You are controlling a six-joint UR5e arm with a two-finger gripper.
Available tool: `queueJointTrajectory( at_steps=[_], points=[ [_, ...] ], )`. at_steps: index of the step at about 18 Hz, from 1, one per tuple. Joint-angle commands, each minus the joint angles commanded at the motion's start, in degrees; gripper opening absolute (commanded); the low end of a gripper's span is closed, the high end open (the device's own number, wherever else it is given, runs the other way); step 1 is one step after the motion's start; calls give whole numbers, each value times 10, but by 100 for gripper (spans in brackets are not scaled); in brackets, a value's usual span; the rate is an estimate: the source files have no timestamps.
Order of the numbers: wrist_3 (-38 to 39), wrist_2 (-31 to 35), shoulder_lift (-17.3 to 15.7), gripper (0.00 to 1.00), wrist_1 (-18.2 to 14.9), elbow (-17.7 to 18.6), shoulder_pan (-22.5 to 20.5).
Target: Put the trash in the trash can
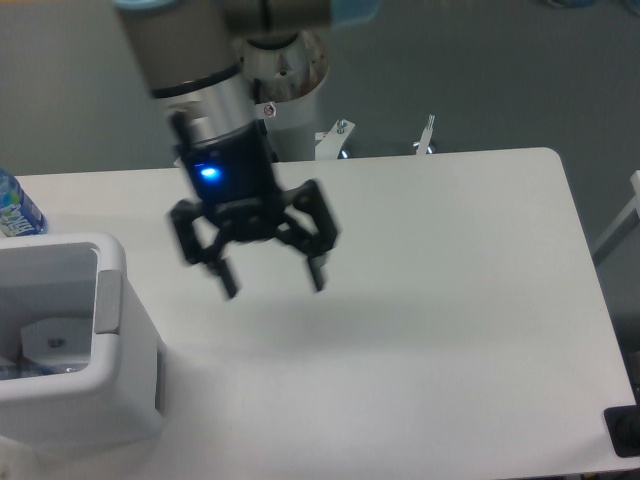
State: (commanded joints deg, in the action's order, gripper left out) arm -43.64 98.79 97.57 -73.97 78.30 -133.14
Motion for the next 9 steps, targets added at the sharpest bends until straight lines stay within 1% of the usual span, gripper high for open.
queueJointTrajectory(
  at_steps=[1,2,4,5,7,9],
  points=[
    [-50,0,-9,100,-31,7,-7],
    [-94,1,-17,100,-55,11,-16],
    [-164,1,-35,100,-106,17,-35],
    [-196,1,-43,100,-121,18,-47],
    [-250,1,-53,100,-130,18,-74],
    [-273,1,-54,100,-126,13,-78]
  ],
)
